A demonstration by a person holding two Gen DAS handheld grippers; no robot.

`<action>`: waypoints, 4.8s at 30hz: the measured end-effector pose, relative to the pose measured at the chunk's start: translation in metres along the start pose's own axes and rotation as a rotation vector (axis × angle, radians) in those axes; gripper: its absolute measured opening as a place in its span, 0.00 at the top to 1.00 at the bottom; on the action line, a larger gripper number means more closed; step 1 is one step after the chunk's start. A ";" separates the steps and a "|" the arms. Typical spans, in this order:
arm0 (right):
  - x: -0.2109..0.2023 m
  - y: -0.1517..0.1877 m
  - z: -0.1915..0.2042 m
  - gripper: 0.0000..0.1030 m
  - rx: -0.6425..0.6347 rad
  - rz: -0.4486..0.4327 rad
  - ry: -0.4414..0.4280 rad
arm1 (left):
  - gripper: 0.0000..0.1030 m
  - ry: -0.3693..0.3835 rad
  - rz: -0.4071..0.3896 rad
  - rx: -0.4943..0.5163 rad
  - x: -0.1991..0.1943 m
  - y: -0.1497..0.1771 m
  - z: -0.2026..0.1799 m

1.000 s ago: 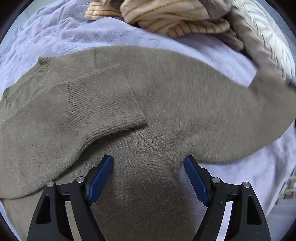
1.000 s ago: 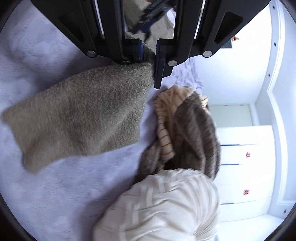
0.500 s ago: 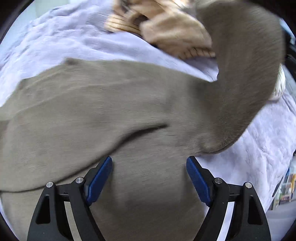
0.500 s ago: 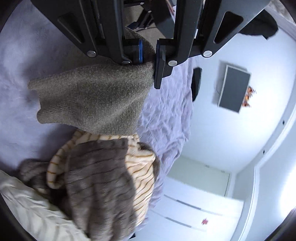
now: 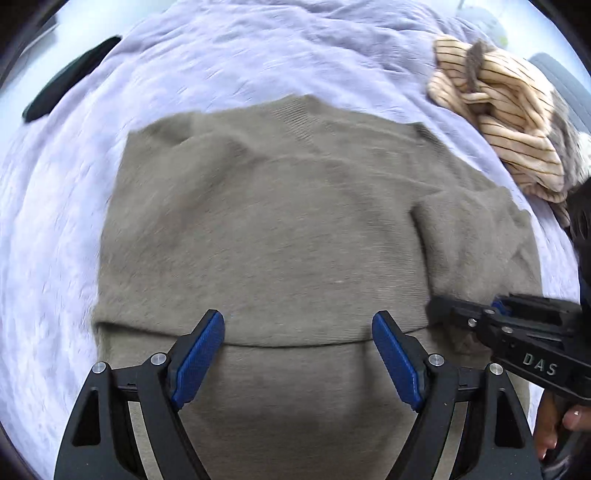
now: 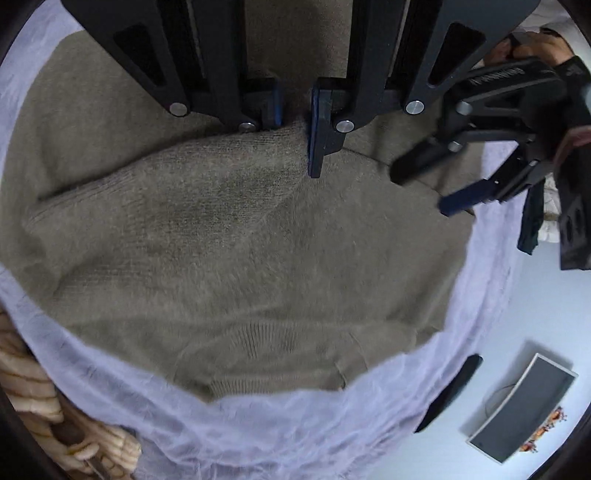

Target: Fold small clothes

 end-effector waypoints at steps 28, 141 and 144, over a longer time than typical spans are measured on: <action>0.033 -0.050 0.093 0.83 0.016 -0.066 -0.117 | 0.19 0.031 -0.050 -0.227 -0.033 0.001 0.102; -0.122 0.225 0.039 0.00 0.388 0.066 0.107 | 0.25 -0.019 0.219 0.073 -0.161 0.197 0.035; -0.126 0.241 0.043 0.00 0.404 0.062 0.117 | 0.25 -0.020 0.221 0.060 -0.166 0.209 0.041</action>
Point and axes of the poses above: each gripper's, at about its wrist camera, not at the fingertips, and x roughly the way its jaws point, z to its left, y to its underside, the point moved 7 cm from there along x, roughly the way its jaws point, and after that the axes turned 7 degrees about -z, right-handed, at the moved point
